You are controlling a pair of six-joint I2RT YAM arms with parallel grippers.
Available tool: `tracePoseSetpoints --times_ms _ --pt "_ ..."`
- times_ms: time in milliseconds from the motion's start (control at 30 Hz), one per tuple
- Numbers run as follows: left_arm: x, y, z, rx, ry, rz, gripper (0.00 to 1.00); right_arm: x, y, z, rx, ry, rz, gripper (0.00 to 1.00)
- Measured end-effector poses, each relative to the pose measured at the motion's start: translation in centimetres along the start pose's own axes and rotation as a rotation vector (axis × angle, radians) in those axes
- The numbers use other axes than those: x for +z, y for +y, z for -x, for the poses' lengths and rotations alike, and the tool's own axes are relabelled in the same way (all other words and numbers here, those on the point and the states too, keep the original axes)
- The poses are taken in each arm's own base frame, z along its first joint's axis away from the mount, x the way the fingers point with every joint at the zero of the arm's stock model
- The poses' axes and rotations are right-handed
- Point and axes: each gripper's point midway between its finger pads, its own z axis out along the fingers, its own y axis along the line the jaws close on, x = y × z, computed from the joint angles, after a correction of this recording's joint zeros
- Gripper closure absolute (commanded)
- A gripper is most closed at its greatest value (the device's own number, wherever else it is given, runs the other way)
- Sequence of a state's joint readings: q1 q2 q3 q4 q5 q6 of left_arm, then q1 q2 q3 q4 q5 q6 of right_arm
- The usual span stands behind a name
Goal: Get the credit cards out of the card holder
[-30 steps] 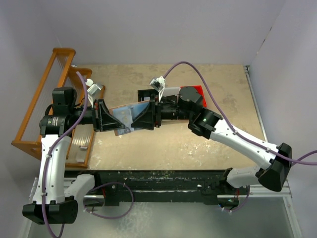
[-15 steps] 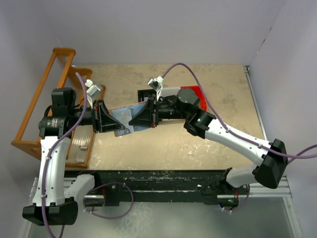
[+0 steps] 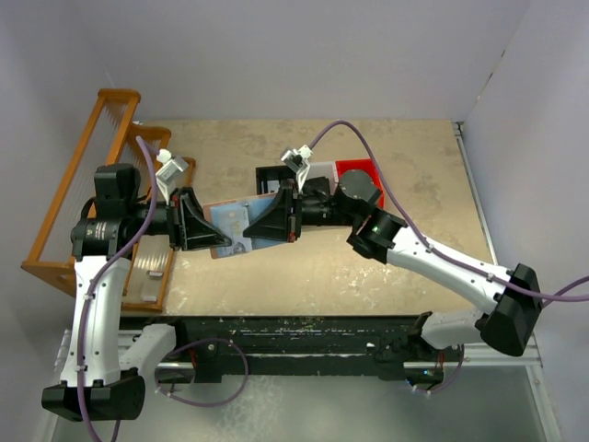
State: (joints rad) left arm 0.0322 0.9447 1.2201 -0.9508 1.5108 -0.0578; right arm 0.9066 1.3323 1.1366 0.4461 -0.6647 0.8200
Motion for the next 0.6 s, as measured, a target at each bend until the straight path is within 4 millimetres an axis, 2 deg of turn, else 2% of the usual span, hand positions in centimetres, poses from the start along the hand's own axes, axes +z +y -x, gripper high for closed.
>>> tracePoseSetpoints --times_ms 433,500,600 --pt "0.0 -0.4 0.1 0.020 0.000 -0.004 0.90 -1.2 0.4 0.2 -0.012 -0.023 -0.025 1.00" --pt "0.0 -0.5 0.2 0.022 0.000 -0.004 0.91 -1.2 0.5 0.2 -0.014 -0.024 -0.024 0.90" --pt "0.0 -0.5 0.1 0.023 0.001 -0.004 0.95 -1.3 0.5 0.2 -0.013 -0.023 -0.025 0.82"
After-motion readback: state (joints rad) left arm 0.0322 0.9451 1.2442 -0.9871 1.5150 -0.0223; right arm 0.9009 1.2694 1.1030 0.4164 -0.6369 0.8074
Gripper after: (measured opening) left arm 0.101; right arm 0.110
